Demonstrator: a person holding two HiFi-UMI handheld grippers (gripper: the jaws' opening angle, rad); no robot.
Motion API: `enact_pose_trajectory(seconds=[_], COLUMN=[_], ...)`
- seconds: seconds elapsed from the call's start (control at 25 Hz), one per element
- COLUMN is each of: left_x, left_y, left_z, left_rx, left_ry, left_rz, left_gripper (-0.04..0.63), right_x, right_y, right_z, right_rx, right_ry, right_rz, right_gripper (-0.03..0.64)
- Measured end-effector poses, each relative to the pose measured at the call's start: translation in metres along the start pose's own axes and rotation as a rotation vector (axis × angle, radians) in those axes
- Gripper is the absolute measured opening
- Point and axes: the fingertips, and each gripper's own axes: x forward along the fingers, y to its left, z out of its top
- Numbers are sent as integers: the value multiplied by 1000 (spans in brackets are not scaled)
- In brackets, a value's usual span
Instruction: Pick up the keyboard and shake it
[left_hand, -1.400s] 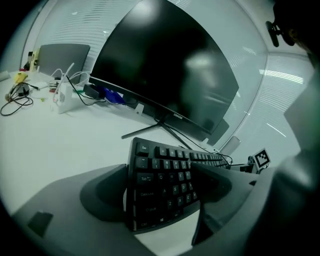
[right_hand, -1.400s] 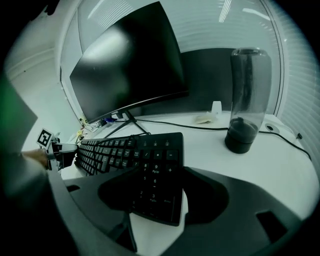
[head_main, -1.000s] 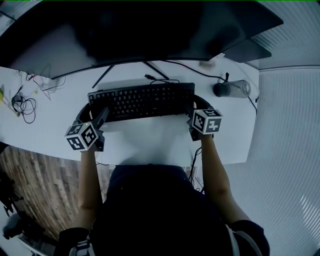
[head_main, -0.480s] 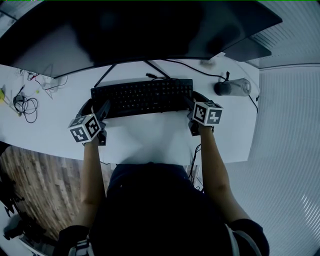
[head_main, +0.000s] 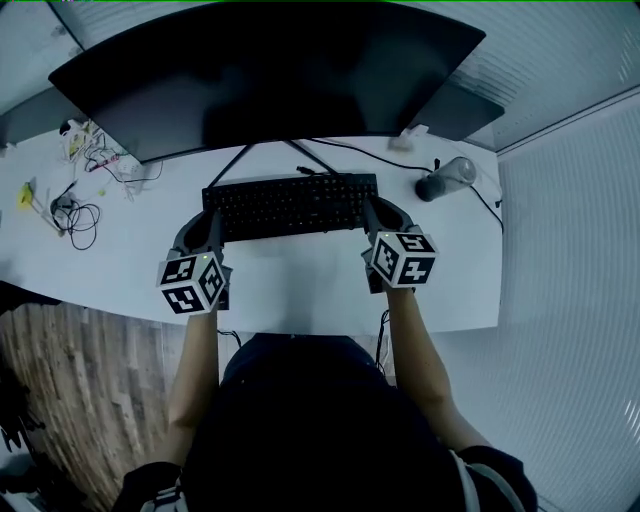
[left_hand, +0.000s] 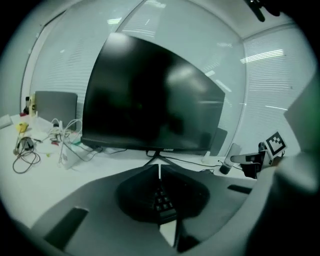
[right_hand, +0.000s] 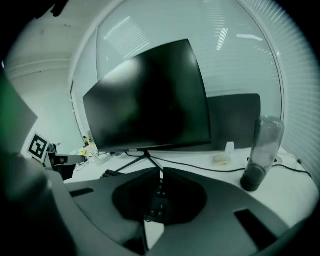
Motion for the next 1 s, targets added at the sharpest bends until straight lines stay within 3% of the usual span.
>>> enact_pose_trajectory(seconds=[0.36,0.56,0.8,1.0], left_x=[-84,-118,-163,-178], left_y=[-67,-97,-114,-119], left_z=[123,173,203,204], left_rx=[172,219,272,287], left_ry=[-278,-411,-515,-542], left_rz=[-38,-65,-69,-80], left_gripper=[23,23,23,23], right_x=[-87,-140,-180,-188], right_y=[86,115,138,142], right_z=[114,173,197,191], right_rx=[-169,-230,-259,-275], right_ry=[-344,-530,-640,-661], right_rz=[10,6,-14,-46], right_gripper=[28,28,28,28])
